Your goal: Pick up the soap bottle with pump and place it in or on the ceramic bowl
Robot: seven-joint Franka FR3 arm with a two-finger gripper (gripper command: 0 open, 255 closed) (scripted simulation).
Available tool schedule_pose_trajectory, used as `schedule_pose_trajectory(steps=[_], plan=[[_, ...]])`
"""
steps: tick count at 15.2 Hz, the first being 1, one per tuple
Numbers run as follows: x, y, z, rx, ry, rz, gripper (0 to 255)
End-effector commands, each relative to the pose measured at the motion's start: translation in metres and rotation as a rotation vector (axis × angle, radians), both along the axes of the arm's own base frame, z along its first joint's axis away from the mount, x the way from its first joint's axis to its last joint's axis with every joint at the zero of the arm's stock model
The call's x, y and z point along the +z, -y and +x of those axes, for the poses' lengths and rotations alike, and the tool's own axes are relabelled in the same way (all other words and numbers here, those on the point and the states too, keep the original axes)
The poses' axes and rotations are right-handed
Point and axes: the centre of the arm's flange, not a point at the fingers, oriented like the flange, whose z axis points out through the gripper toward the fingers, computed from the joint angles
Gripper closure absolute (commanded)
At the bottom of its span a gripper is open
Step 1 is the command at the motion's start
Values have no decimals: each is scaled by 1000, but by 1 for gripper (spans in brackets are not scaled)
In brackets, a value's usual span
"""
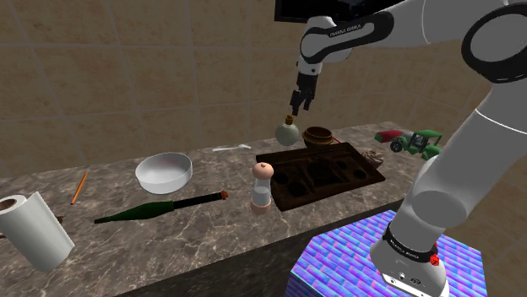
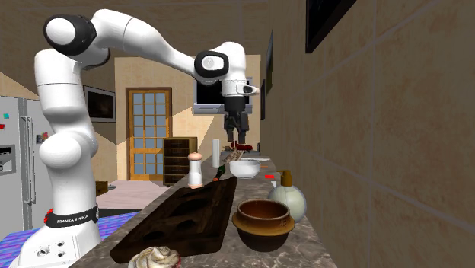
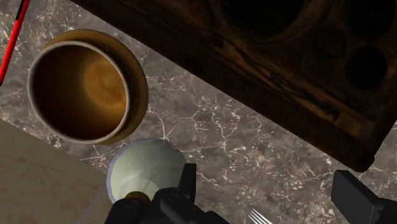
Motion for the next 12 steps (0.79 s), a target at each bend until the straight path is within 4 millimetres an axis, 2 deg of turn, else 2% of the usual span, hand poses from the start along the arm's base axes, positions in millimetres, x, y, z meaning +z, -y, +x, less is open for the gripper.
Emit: schedule_pose_trajectory(steps=[1, 12], plan=[[-10, 20, 17, 3, -2, -7, 0], [-68, 111, 110, 17, -15, -38, 0]])
